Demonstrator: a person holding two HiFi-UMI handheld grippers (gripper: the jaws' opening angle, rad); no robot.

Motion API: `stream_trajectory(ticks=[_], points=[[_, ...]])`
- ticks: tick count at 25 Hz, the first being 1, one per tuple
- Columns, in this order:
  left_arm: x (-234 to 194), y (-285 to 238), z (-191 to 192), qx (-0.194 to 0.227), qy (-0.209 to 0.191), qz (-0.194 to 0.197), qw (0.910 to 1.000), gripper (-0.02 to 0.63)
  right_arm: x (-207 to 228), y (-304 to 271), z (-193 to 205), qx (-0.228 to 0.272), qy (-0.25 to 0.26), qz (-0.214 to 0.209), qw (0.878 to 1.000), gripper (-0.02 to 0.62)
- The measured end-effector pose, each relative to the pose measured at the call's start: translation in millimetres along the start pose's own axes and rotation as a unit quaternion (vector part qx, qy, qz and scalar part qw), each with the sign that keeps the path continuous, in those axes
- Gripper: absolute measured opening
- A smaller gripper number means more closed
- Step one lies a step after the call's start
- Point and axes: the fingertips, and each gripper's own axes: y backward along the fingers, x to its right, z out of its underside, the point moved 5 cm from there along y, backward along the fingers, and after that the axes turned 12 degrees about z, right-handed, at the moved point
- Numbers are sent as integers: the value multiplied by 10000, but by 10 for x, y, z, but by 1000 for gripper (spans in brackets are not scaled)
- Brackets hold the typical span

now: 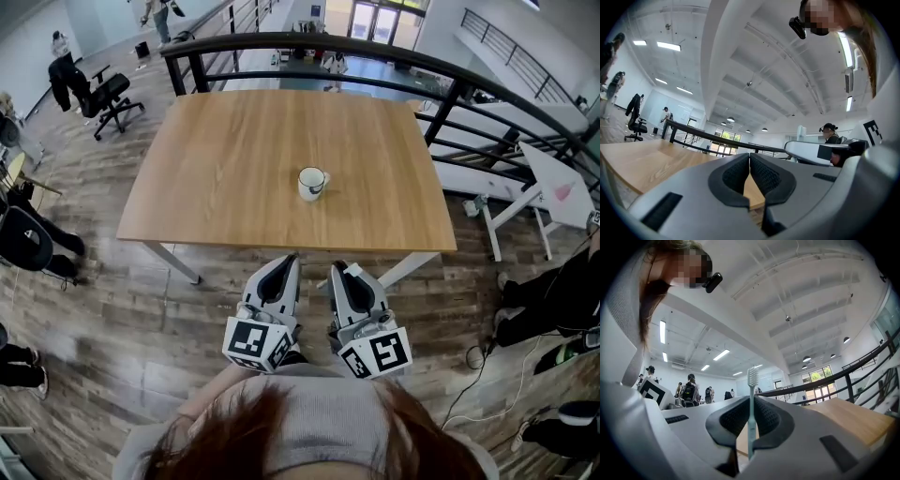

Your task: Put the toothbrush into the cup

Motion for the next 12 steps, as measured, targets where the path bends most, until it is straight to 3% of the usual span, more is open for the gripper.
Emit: stream_trajectory(ticks=[12], points=[[-356,-234,-42,80,115,13,9999,8,113,-381,86,-235,88,107,9996,31]])
